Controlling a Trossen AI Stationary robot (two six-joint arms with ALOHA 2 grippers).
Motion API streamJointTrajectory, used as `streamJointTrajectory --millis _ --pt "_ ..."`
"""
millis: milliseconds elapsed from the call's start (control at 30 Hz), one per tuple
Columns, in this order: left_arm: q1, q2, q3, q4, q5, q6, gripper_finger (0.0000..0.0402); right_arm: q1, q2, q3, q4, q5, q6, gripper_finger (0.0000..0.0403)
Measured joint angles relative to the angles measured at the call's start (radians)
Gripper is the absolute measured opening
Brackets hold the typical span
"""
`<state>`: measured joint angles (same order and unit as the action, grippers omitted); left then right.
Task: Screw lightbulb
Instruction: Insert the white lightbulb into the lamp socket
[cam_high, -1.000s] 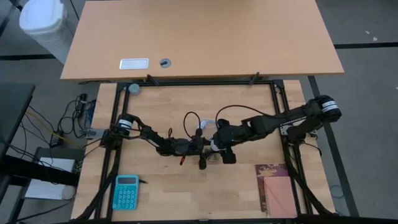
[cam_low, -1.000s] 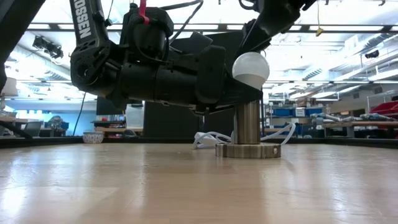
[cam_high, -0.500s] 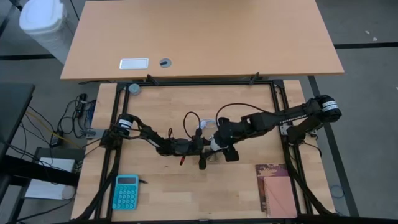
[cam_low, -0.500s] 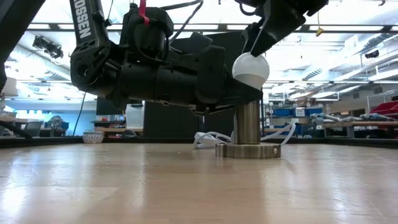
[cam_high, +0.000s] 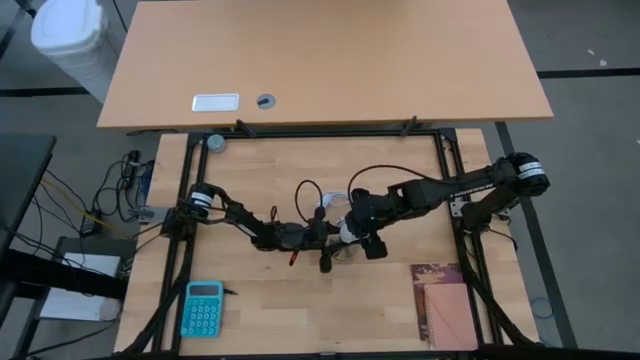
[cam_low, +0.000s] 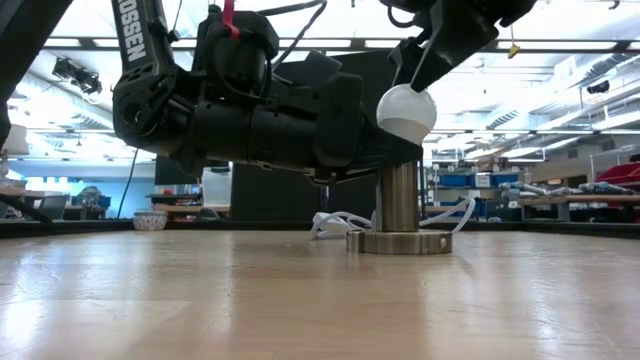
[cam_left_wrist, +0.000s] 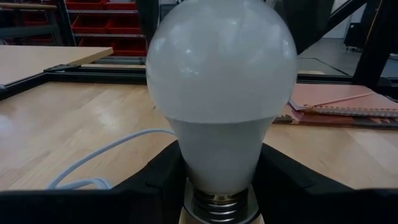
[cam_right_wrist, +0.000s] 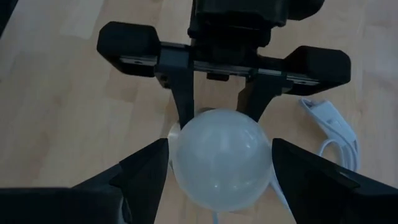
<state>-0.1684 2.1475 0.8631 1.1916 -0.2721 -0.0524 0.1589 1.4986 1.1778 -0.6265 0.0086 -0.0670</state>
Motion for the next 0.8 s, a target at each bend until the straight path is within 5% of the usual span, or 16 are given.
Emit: streamJointTrajectory --millis 800 --pt "0.0 0.0 0.0 0.002 -0.004 0.019 0.0168 -0.013 0.024 -0.002 0.014 0.003 -0.213 0.035"
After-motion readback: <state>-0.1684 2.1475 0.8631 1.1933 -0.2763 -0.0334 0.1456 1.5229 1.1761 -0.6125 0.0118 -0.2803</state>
